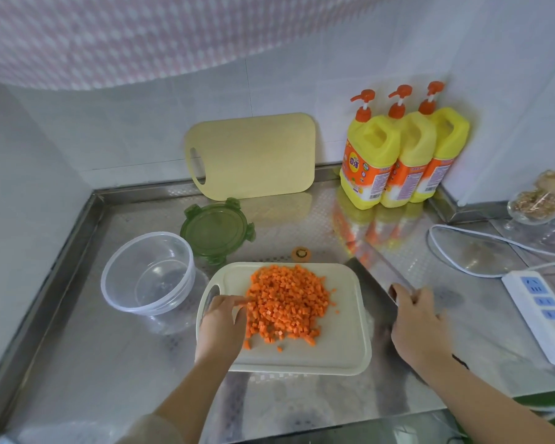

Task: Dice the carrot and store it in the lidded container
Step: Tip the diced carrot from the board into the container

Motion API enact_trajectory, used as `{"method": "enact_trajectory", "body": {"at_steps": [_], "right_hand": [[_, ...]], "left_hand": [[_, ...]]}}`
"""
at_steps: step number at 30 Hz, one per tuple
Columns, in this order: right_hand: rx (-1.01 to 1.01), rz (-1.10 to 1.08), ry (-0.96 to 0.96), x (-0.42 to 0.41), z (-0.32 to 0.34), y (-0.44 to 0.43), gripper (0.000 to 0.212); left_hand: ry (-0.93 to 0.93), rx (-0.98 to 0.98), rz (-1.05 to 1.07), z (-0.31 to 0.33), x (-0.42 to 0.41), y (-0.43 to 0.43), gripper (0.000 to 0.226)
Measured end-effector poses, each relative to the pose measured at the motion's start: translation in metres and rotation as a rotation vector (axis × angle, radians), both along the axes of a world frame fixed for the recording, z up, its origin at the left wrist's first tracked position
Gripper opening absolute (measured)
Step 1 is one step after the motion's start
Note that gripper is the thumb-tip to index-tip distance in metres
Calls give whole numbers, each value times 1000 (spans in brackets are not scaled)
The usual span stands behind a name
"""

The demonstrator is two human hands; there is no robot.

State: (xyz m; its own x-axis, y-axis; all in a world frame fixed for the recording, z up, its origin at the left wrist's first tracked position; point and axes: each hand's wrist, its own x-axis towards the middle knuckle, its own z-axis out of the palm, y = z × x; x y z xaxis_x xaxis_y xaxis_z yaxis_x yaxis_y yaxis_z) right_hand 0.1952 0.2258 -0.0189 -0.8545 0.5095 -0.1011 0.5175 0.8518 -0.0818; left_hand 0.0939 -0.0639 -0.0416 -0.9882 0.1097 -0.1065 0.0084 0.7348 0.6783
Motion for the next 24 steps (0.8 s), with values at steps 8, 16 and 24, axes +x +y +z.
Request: {"method": "enact_trajectory", "body": {"at_steps": [8, 16, 24], "right_hand": [[-175, -63, -64, -17, -21, -13, 48], [-216, -58, -31, -30, -24, -17, 23], [-311, 71, 4, -34, -12, -36, 8]], "left_hand": [[-44, -10, 24, -1, 7, -14, 27], [-132, 43, 69, 3, 5, -12, 32], [-88, -56, 320, 0, 1, -36, 30]]}}
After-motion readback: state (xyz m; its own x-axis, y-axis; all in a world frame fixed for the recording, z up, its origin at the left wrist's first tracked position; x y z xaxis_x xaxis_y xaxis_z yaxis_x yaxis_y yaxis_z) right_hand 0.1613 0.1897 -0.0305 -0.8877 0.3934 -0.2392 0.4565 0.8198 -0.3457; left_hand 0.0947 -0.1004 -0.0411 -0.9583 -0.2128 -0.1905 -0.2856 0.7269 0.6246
